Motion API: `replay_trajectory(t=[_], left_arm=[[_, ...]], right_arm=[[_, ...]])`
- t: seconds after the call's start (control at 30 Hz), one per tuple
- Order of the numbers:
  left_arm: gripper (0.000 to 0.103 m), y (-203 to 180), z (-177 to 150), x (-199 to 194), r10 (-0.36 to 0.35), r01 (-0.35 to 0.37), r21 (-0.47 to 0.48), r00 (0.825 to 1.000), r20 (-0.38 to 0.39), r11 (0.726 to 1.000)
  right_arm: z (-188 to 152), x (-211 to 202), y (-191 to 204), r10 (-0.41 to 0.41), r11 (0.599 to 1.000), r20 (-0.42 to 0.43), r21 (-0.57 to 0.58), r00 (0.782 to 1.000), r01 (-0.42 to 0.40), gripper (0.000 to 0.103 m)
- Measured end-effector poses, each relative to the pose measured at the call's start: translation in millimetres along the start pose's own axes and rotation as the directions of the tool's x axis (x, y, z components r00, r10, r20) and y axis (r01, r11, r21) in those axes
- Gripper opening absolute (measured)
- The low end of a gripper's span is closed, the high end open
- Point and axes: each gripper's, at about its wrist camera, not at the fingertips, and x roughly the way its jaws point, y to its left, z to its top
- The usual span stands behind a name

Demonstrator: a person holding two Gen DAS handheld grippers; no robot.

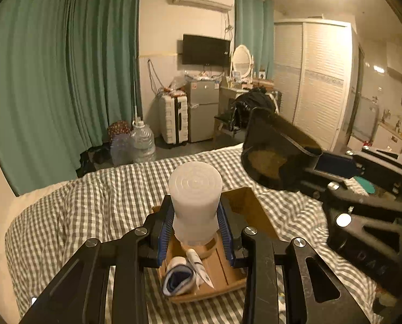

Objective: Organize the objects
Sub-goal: 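Carry the spray bottle and black case into the box and release both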

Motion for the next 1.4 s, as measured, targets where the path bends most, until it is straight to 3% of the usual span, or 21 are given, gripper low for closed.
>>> replay_trajectory(t=[0.33, 0.63, 0.93, 1.27, 1.3, 1.4], left_arm=[[0.033, 5, -19, 106, 0.003, -0.004, -0.011, 0.991, -0.137, 1.000], [0.033, 2, -42, 157, -0.005, 0.007, 0.007, 0.979, -0.204, 1.000], [0.033, 2, -65, 166, -0.032, 0.035, 0.007, 0.966, -0.258, 0.999], [0.035, 6, -61, 157, -0.045, 0.044, -0.009, 0.966, -0.256, 0.999], [0.038, 7, -60, 152, -0.042, 0.042, -0.006, 0.968, -0.249, 0.999], [0.073, 5, -51, 135, -0.031, 0.031, 0.000, 0.977, -0.211, 1.000]], right_arm=[[-21, 111, -39, 0.040, 0.998, -0.125, 0.059, 0.991, -0.032, 0.028], [-61, 176, -53, 0.056, 0.997, -0.221, 0.067, 0.974, -0.042, 0.028], [-75, 195, -64, 0.064, 0.996, -0.249, 0.076, 0.966, -0.047, 0.028], [-73, 182, -54, 0.086, 0.993, -0.223, 0.095, 0.971, -0.066, 0.028], [-72, 180, -54, 0.089, 0.992, -0.221, 0.102, 0.971, -0.068, 0.028], [-66, 169, -51, 0.084, 0.992, -0.201, 0.110, 0.976, -0.063, 0.030]])
